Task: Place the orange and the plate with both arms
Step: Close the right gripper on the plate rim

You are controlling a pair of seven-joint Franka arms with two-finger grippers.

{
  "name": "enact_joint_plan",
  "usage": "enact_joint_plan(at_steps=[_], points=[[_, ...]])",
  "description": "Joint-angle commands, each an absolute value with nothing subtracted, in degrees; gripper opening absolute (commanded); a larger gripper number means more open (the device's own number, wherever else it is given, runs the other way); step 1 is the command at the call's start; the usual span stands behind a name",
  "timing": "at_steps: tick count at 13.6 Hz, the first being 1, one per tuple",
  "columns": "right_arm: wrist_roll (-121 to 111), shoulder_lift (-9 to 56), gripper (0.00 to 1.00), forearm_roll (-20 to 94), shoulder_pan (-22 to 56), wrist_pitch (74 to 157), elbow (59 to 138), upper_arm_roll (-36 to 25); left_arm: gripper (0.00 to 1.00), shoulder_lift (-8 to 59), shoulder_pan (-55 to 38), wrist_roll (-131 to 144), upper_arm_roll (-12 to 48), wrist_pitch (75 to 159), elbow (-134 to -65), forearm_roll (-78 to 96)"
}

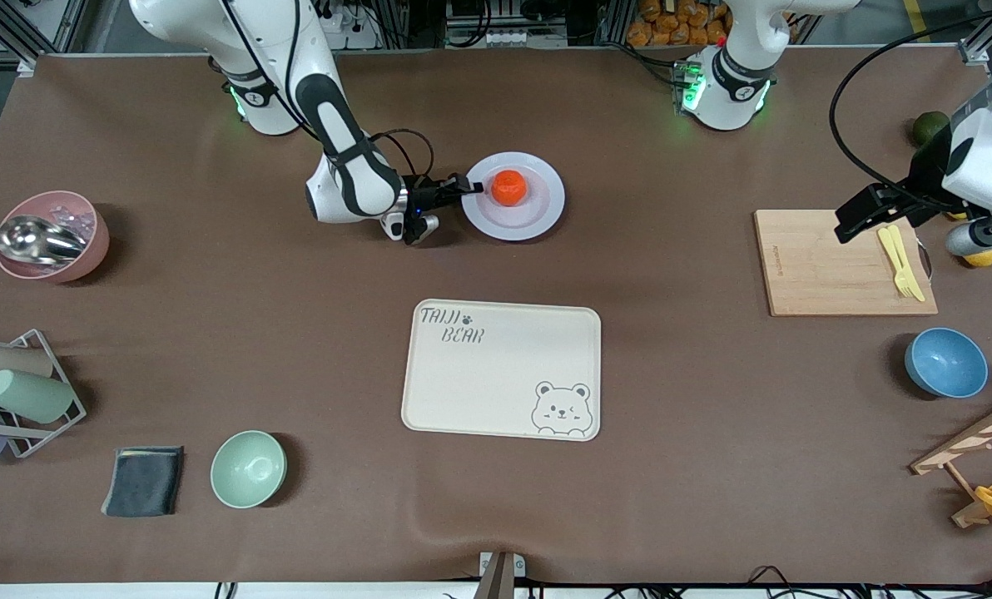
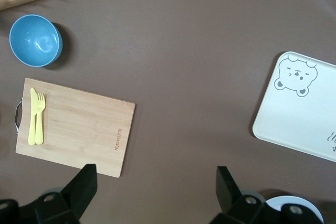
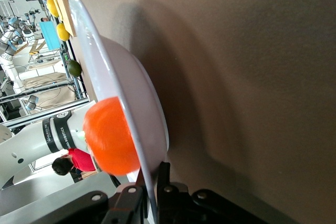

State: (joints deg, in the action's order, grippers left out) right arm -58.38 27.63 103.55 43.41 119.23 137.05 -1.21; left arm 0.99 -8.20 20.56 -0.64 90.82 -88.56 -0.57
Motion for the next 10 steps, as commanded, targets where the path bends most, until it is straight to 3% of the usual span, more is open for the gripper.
enact_joint_plan(at_steps=[1,10], points=[[-60.47,28.04,0.00,105.29,42.80,118.48,136.67,-0.79,1.00,-0.26,-8.35,20.92,-0.53,90.09,-88.77,0.44],[-52.93,24.09,0.00,109.42,42.45,115.66,134.48,-0.88,1.00,-0.96,-7.82,21.01,-0.62,88.68,-89.65,-0.26]])
